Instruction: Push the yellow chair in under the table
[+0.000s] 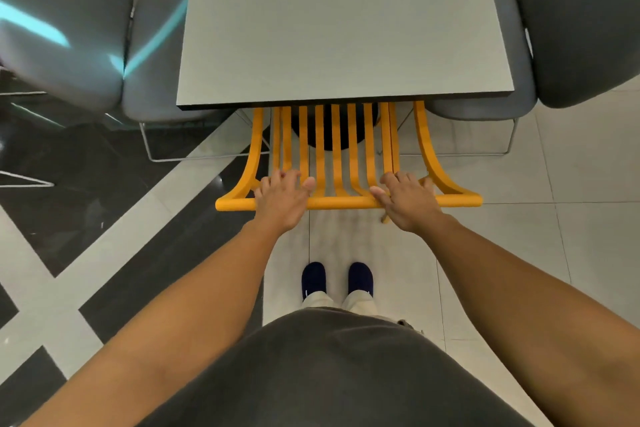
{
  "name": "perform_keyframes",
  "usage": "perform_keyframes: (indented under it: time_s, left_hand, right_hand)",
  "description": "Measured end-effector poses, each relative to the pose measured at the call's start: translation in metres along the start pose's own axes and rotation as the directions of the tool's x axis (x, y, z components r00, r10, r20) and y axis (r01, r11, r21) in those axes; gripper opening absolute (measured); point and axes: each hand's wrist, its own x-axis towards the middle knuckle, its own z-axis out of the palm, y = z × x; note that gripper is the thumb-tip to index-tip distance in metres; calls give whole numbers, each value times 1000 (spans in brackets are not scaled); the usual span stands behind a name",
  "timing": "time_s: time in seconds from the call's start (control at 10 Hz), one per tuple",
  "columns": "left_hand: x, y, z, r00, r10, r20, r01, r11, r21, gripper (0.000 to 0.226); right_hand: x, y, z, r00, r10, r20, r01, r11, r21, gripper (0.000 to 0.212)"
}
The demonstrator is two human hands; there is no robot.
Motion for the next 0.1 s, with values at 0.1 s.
perform_keyframes:
  time_s: [0.1]
  left_hand:
    - [28, 24, -46, 996, -10, 94, 10, 1000, -4, 74]
  right_hand:
    - [25, -5, -56, 1000, -2, 0, 2, 997, 77, 67]
